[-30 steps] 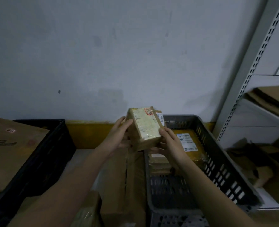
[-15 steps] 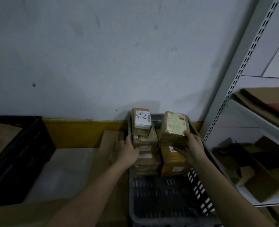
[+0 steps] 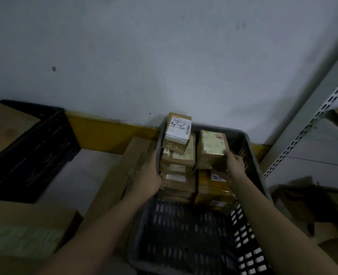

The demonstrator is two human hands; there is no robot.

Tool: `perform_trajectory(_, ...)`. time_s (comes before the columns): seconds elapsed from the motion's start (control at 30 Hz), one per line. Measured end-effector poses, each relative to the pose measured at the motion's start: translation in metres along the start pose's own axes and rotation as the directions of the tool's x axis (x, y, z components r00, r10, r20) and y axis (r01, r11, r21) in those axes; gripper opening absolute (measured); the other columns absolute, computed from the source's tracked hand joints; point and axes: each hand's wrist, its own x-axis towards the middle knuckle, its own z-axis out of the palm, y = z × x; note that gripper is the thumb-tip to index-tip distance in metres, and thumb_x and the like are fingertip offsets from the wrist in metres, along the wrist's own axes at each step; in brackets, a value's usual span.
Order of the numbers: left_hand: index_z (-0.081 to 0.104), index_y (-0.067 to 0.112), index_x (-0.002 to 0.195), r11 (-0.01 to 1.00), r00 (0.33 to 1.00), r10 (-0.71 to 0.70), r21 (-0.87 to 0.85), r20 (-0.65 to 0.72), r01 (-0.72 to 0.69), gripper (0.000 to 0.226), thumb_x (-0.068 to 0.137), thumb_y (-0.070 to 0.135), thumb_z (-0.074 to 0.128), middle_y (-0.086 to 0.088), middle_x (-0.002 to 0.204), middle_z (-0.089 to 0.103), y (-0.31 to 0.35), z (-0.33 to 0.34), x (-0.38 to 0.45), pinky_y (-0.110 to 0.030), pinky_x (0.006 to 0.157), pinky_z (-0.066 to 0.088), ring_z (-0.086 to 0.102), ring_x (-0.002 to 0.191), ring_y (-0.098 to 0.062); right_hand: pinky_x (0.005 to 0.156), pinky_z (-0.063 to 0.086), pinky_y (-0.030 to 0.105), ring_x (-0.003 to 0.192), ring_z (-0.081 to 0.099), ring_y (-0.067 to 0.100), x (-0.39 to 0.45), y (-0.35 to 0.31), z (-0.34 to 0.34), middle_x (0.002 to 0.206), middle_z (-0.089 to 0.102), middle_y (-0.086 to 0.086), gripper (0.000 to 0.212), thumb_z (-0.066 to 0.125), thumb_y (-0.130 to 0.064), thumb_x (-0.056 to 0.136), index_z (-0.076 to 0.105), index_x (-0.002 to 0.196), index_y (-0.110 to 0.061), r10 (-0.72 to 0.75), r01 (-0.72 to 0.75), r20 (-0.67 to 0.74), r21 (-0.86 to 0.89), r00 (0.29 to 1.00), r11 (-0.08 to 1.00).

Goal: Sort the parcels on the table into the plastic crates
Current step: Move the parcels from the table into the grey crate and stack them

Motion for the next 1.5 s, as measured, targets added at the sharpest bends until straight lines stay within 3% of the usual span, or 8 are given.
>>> perform_trajectory(0.17, 0.012, 0.019, 0.158, 0.998, 0.998, -0.018, 0.057, -0.053, 0.021, 0.073, 0.098, 0.02, 0.055, -0.011, 0.15, 0.044, 0.003, 0.005, 0.002, -0.032, 0.091, 0.043, 0.052, 0.124, -0.029, 0.103, 0.046, 0.054, 0.125, 0.049, 0.035, 0.018, 0.015, -0.001, 0.144, 0.042, 0.015, 0.056, 0.053, -0.05, 0.097, 0.044, 0.14, -0.016, -0.184, 0.158, -0.015, -0.453, 0.983, 0.878)
perform_trajectory(0.33, 0.012, 0.018, 0.159, 0.989, 0.997, -0.034, 0.143, -0.067, 0.043, 0.071, 0.099, 0.012, 0.049, -0.012, 0.15, 0.045, -0.009, 0.01, 0.011, -0.028, 0.086, 0.039, 0.051, 0.126, -0.029, 0.115, 0.029, 0.05, 0.143, 0.026, 0.032, 0.016, 0.029, -0.005, 0.158, 0.022, 0.009, 0.096, 0.079, -0.036, 0.082, 0.018, 0.155, -0.029, -0.359, 0.415, 0.211, -0.526, 0.909, 0.742)
perform_trajectory(0.5, 0.013, 0.018, 0.158, 0.99, 0.996, -0.037, 0.131, -0.081, 0.047, 0.068, 0.1, 0.007, 0.047, -0.01, 0.154, 0.04, -0.011, 0.012, 0.011, -0.025, 0.089, 0.038, 0.048, 0.13, -0.027, 0.107, 0.038, 0.059, 0.133, 0.038, 0.039, 0.023, 0.037, 0.009, 0.149, 0.026, 0.013, 0.076, 0.077, -0.026, 0.085, 0.033, 0.146, -0.035, -0.422, 0.456, 0.23, -0.673, 0.877, 0.582)
perform_trajectory(0.77, 0.025, 0.015, 0.154, 0.993, 0.993, -0.027, 0.109, -0.112, 0.04, 0.062, 0.098, 0.002, 0.047, -0.01, 0.149, 0.046, -0.004, 0.01, 0.008, -0.021, 0.091, 0.036, 0.048, 0.129, -0.023, 0.101, 0.041, 0.048, 0.126, 0.04, 0.041, 0.032, 0.036, 0.02, 0.142, 0.031, 0.019, 0.072, 0.072, -0.029, 0.089, 0.031, 0.149, -0.026, -0.469, 0.48, 0.245, -0.728, 0.849, 0.489)
perform_trajectory(0.93, 0.024, 0.019, 0.154, 0.956, 0.991, -0.039, 0.284, -0.13, 0.075, 0.064, 0.097, 0.01, 0.049, -0.012, 0.128, 0.061, 0.0, 0.008, 0.007, -0.035, 0.072, 0.05, 0.062, 0.102, -0.029, 0.11, 0.036, 0.051, 0.134, 0.033, 0.041, 0.033, 0.025, 0.007, 0.151, 0.023, 0.018, 0.077, 0.068, -0.032, 0.092, 0.023, 0.154, -0.032, -0.376, 0.488, 0.338, -0.753, 0.863, 0.442)
perform_trajectory(1.07, 0.028, 0.021, 0.152, 0.933, 0.987, -0.031, 0.35, -0.158, 0.085, 0.062, 0.093, 0.014, 0.048, -0.011, 0.127, 0.062, 0.002, 0.006, 0.002, -0.041, 0.079, 0.054, 0.063, 0.102, -0.031, 0.11, 0.033, 0.052, 0.14, 0.023, 0.041, 0.014, 0.003, -0.006, 0.159, 0.016, 0.014, 0.07, 0.059, -0.037, 0.096, 0.023, 0.155, -0.03, -0.342, 0.485, 0.376, -0.811, 0.861, 0.328)
perform_trajectory(1.3, 0.054, 0.022, 0.134, 0.959, 0.946, 0.067, 0.282, -0.318, 0.027, 0.035, 0.101, 0.024, 0.046, 0.001, 0.124, 0.059, 0.01, -0.003, -0.009, -0.034, 0.079, 0.051, 0.06, 0.103, -0.02, 0.084, 0.054, 0.043, 0.098, 0.063, 0.025, -0.042, -0.027, 0.01, 0.118, 0.066, 0.008, 0.039, 0.05, -0.031, 0.101, 0.053, 0.139, -0.023, -0.51, 0.677, 0.453, -0.579, 0.731, 0.456)
perform_trajectory(1.5, 0.062, 0.025, 0.124, 0.976, 0.902, 0.109, 0.215, -0.417, -0.019, 0.028, 0.101, 0.027, 0.046, 0.006, 0.12, 0.057, -0.017, -0.053, -0.026, -0.033, 0.079, 0.048, 0.055, 0.107, -0.016, 0.081, 0.054, 0.038, 0.093, 0.064, 0.018, -0.11, -0.03, 0.062, 0.107, 0.069, 0.002, 0.033, 0.049, -0.033, 0.103, 0.061, 0.13, -0.02, -0.506, 0.816, 0.642, -0.413, 0.576, 0.404)
